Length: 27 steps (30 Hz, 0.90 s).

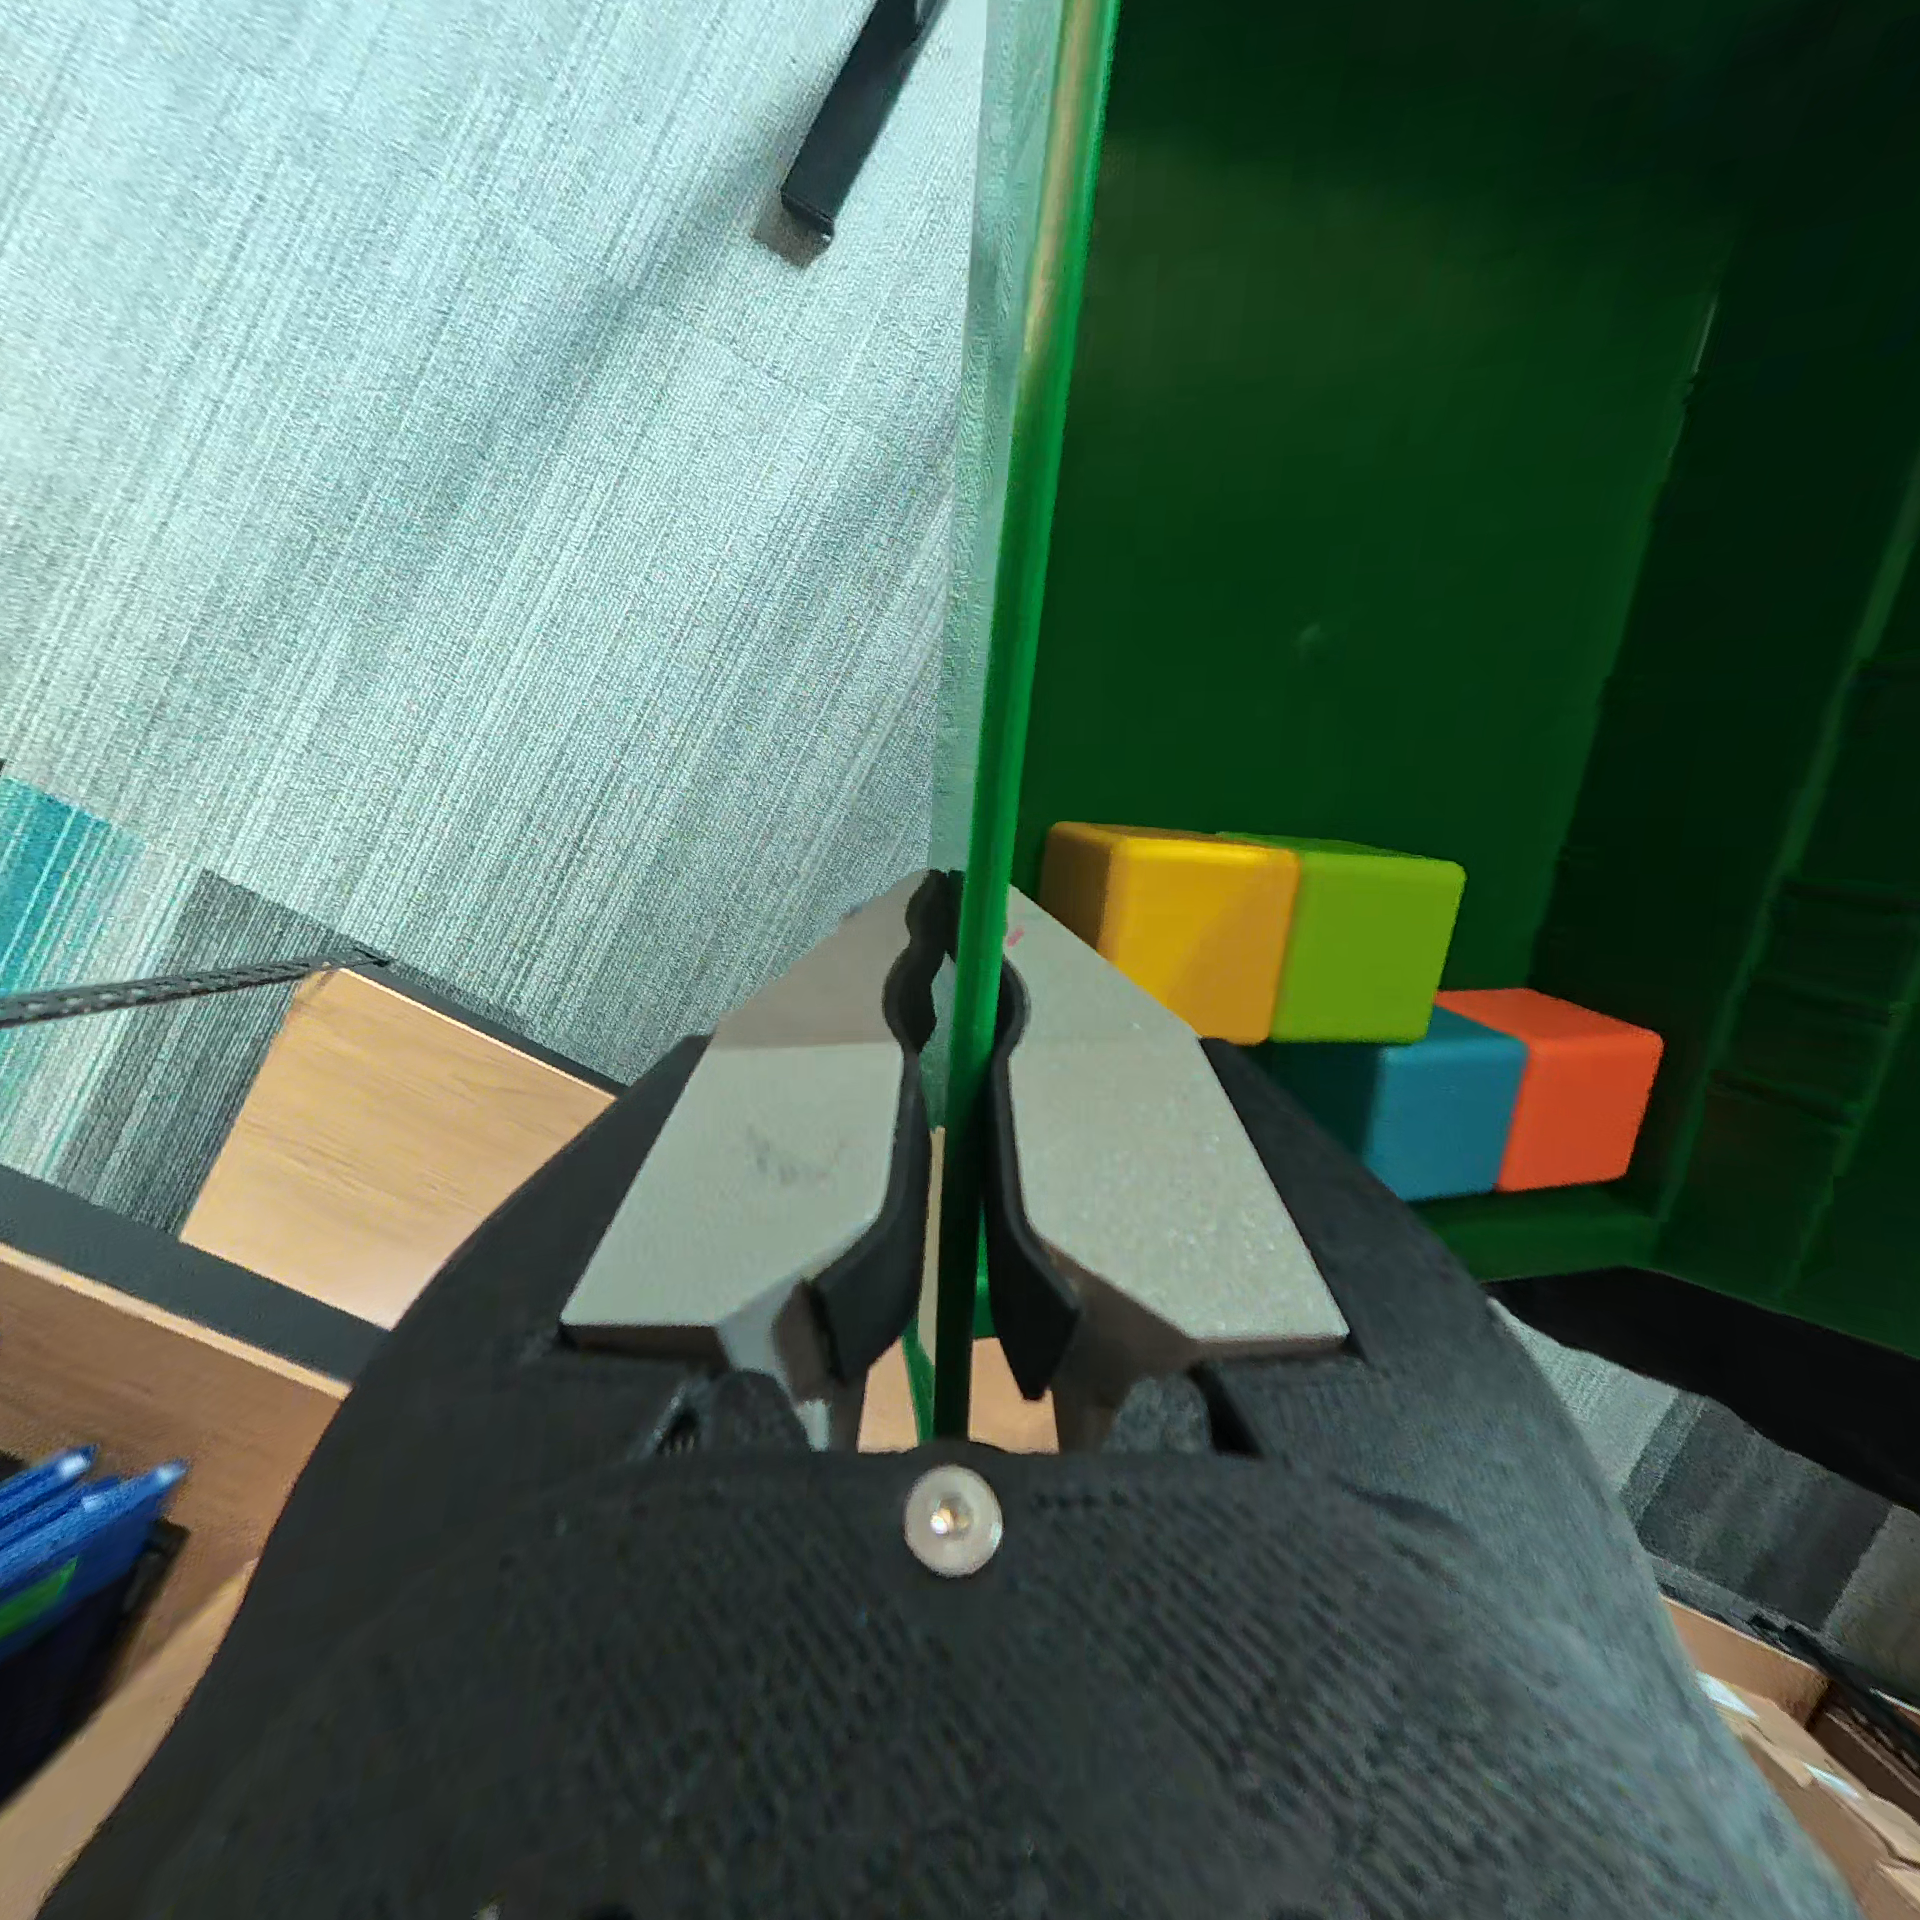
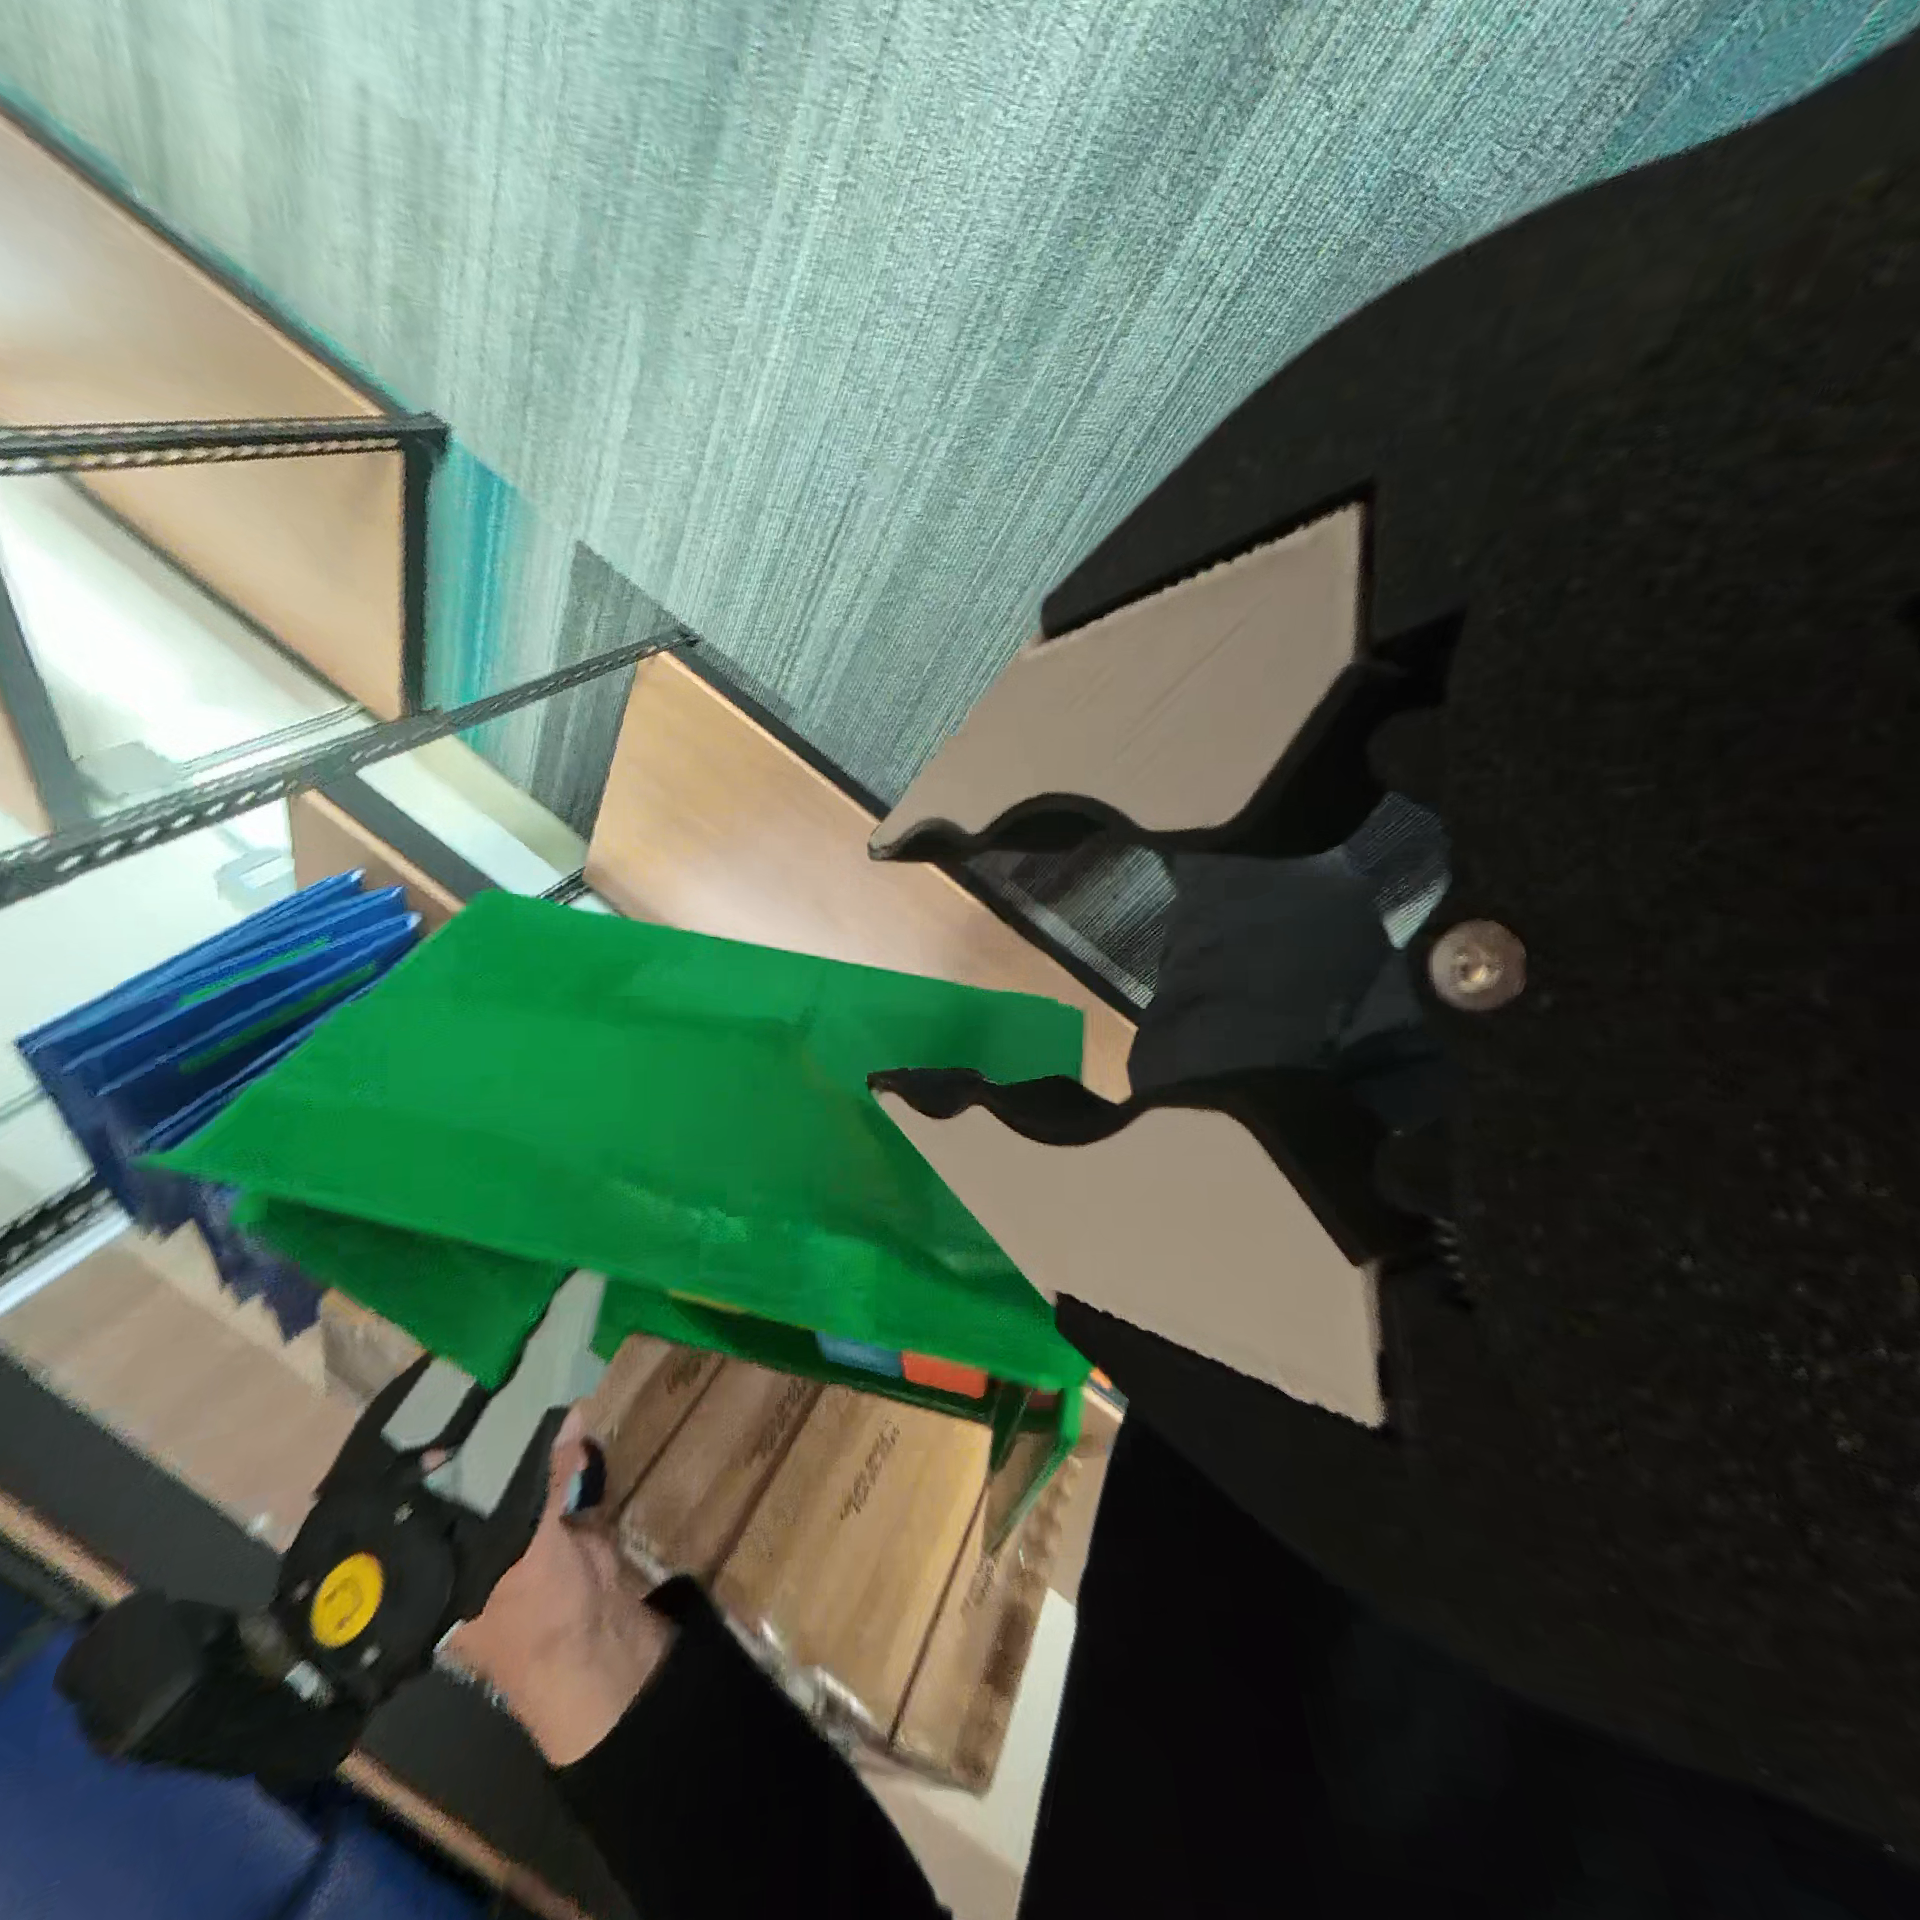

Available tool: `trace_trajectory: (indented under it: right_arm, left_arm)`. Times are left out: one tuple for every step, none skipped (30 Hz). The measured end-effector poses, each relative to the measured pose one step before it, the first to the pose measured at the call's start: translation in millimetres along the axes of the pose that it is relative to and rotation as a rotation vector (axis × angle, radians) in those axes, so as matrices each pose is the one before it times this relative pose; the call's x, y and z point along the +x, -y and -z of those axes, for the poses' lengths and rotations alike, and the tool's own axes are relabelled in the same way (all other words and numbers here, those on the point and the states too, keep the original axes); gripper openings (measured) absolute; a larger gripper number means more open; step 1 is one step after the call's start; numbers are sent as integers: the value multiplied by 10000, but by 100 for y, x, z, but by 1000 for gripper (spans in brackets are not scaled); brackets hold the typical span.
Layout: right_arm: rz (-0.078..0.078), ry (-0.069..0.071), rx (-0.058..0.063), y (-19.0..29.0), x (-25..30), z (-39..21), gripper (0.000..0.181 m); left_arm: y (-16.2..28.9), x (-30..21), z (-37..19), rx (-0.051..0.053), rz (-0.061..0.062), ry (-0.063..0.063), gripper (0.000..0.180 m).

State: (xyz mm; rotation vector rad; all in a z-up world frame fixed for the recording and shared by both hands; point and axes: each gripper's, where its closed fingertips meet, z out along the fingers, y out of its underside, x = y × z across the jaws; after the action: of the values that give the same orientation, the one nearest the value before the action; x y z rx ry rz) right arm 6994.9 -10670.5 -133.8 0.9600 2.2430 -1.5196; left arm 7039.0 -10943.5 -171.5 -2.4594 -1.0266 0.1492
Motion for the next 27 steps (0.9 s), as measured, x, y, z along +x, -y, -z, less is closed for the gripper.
trace_trajectory:
  right_arm:
    - [-145,-207,-262,241,2086,-1989,38]
    - [-150,-246,-260,407,1897,-2030,36]
    - [-183,-216,-222,626,1745,-2054,34]
    - [-203,-151,-127,939,1550,-1983,33]
    - [-222,-130,-75,1148,1382,-1820,33]
    - [-280,-214,-94,1240,1310,-1590,31]
    - [-331,-247,-64,1447,1122,-1447,30]
    - [-302,-100,39,1773,582,-1228,30]
    - [-176,81,106,1918,333,-1186,30]
    - [-23,35,22,1826,468,-1224,29]
    - [70,-192,-113,1645,925,-1250,29]
    - [61,-317,-95,1696,1143,-1200,29]
    - [-17,-169,62,1961,959,-1155,28]
    - [-98,106,200,2153,618,-1212,27]
    - [-134,233,197,2128,574,-1388,26]
    - [-105,171,87,1908,862,-1619,26]
    - [-40,72,-26,1720,1234,-1730,26]
    - [14,79,-67,1710,1374,-1788,27]
    - [52,115,-36,1820,1433,-1768,27]
    - [79,121,-11,1904,1578,-1769,26]
    - [92,140,-13,1937,1721,-1800,26]
    - [80,167,-23,2037,1833,-1709,26]
    - [69,170,-17,2138,1951,-1651,26]
    - [64,172,-24,2217,2057,-1536,26]
    - [-32,165,-57,2266,2080,-1418,26]
    - [-221,183,-72,2450,1955,-1223,26]
    - [-332,286,-19,2823,1558,-893,26]
  left_arm:
    - [494,-2701,-922,-19,48,-166,2]
    - [459,-2797,-833,-5,12,-132,2]
    - [493,-2932,-778,-2,-59,-66,2]
    - [493,-3012,-663,7,-77,-36,2]
    - [536,-3002,-519,28,-59,-21,2]
    - [606,-2852,-320,20,11,-49,2]
    - [683,-2758,-89,-22,-55,-5,3]
    - [714,-2821,-65,-65,-172,44,3]
    - [680,-2739,-84,-57,-96,-22,3]
    - [728,-2642,-183,24,13,-81,3]
    - [764,-2671,-240,67,32,-19,3]
    - [723,-2696,-259,19,55,-4,3]
    - [756,-2702,-261,-43,62,12,3]
    - [725,-2651,-341,-67,73,7,3]
    - [809,-2573,-366,-59,84,-52,3]
    - [879,-2633,-403,-69,89,-59,3]
    - [964,-2573,-473,-72,58,-25,2]
    - [1104,-2601,-439,-78,75,-40,3]
    - [990,-2405,-379,-98,73,-7,3]
    - [1244,-2639,-513,-111,48,41,3]
    - [1285,-2605,-538,-145,85,49,3]
    - [1326,-2519,-501,-152,49,91,3]
    - [1433,-2542,-443,-160,50,104,3]
    - [1513,-2484,-370,-159,86,100,3]
    - [1619,-2447,-256,-151,135,109,3]
    - [1685,-2377,-163,-126,179,100,3]
    - [1842,-2248,-128,-99,178,71,3]
